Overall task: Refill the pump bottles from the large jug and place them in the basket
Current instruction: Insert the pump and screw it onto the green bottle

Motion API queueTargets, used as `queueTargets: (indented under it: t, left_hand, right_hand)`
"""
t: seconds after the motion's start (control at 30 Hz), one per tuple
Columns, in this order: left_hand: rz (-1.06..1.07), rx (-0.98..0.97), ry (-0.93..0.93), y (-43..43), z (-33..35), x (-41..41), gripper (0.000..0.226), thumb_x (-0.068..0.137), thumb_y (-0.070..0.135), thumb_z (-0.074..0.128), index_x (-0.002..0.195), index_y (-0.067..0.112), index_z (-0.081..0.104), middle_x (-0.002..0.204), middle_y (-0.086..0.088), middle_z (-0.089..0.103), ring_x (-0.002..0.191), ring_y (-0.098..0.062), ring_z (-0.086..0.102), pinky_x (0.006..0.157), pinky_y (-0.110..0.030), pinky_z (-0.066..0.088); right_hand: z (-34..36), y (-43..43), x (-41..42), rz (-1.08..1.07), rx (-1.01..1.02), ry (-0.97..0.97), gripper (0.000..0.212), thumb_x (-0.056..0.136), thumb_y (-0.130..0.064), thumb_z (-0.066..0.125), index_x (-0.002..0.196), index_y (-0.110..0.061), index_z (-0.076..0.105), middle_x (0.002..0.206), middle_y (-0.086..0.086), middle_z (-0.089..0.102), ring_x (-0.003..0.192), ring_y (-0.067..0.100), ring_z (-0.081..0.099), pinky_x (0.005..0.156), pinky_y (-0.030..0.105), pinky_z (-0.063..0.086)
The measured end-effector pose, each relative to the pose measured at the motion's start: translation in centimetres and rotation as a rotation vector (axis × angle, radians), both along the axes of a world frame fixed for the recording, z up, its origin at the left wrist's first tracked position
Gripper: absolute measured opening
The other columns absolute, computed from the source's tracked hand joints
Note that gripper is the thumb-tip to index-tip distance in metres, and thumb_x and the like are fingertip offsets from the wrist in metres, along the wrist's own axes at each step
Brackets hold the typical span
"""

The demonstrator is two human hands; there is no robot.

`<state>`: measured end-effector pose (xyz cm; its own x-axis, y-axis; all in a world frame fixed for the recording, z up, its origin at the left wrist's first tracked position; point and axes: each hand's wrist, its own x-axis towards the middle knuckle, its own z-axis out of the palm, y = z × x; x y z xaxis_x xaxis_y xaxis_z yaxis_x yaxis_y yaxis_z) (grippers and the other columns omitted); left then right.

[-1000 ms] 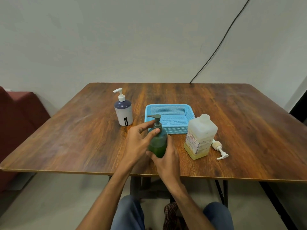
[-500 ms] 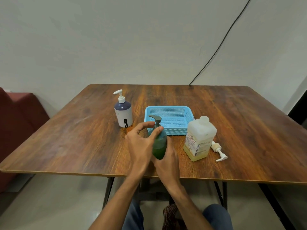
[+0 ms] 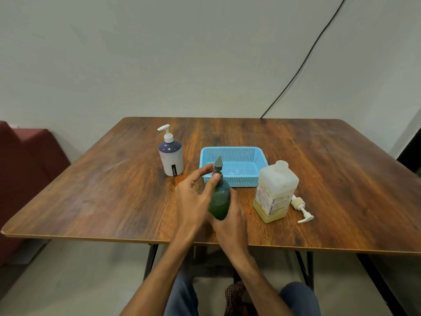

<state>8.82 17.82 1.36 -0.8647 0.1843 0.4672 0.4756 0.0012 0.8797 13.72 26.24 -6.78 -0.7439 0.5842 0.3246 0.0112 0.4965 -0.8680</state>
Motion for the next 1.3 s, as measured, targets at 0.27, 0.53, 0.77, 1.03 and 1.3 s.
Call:
queueTargets:
  t: [0.27,0.53,0.77,1.03,1.3]
  left_hand:
    - [0.062,-0.105,0.091,0.5,-0.1,-0.7,0.033,0.080,0.017,0.086,0.111,0.013,0.076,0.107,0.008,0.076,0.104,0.008,0.066,0.085,-0.011,0.053]
    - [-0.357,-0.078,-0.148,-1.4,0.0,-3.2,0.032,0.093,0.004,0.069,0.124,0.010,0.070,0.124,-0.004,0.073,0.123,-0.015,0.065,0.106,-0.045,0.052]
    - [-0.013,-0.088,0.045,-0.2,-0.1,-1.5,0.038,0.076,0.024,0.088,0.111,0.017,0.076,0.106,0.010,0.075,0.106,0.002,0.067,0.085,-0.011,0.053]
    - [-0.232,-0.096,-0.062,-0.6,-0.3,-2.6,0.028,0.087,0.011,0.077,0.115,0.012,0.074,0.112,0.005,0.076,0.112,-0.006,0.068,0.094,-0.028,0.057]
    - [-0.294,-0.081,-0.054,-1.5,0.0,-2.5,0.032,0.089,0.013,0.076,0.119,0.023,0.069,0.120,0.006,0.072,0.119,-0.009,0.065,0.103,-0.033,0.054]
  right_hand:
    - [-0.1,0.1,0.0,-0.006,-0.004,-0.002,0.083,0.074,-0.041,0.084,0.141,-0.042,0.035,0.135,-0.018,0.053,0.127,0.005,0.051,0.101,0.042,0.052]
    - [-0.2,0.0,0.0,-0.019,0.036,0.001,0.085,0.072,-0.040,0.087,0.142,-0.036,0.038,0.137,-0.016,0.052,0.127,0.002,0.049,0.102,0.038,0.051]
    - [-0.1,0.0,0.0,-0.017,0.022,-0.017,0.086,0.072,-0.043,0.085,0.142,-0.041,0.034,0.136,-0.016,0.052,0.127,0.005,0.051,0.100,0.041,0.053]
    - [0.0,0.0,0.0,-0.024,0.039,-0.008,0.087,0.071,-0.039,0.087,0.141,-0.040,0.036,0.137,-0.016,0.052,0.128,0.003,0.049,0.103,0.040,0.050]
    - [0.1,-0.1,0.1,-0.025,0.038,-0.008,0.086,0.072,-0.041,0.087,0.141,-0.042,0.035,0.136,-0.017,0.052,0.128,0.003,0.048,0.103,0.041,0.051]
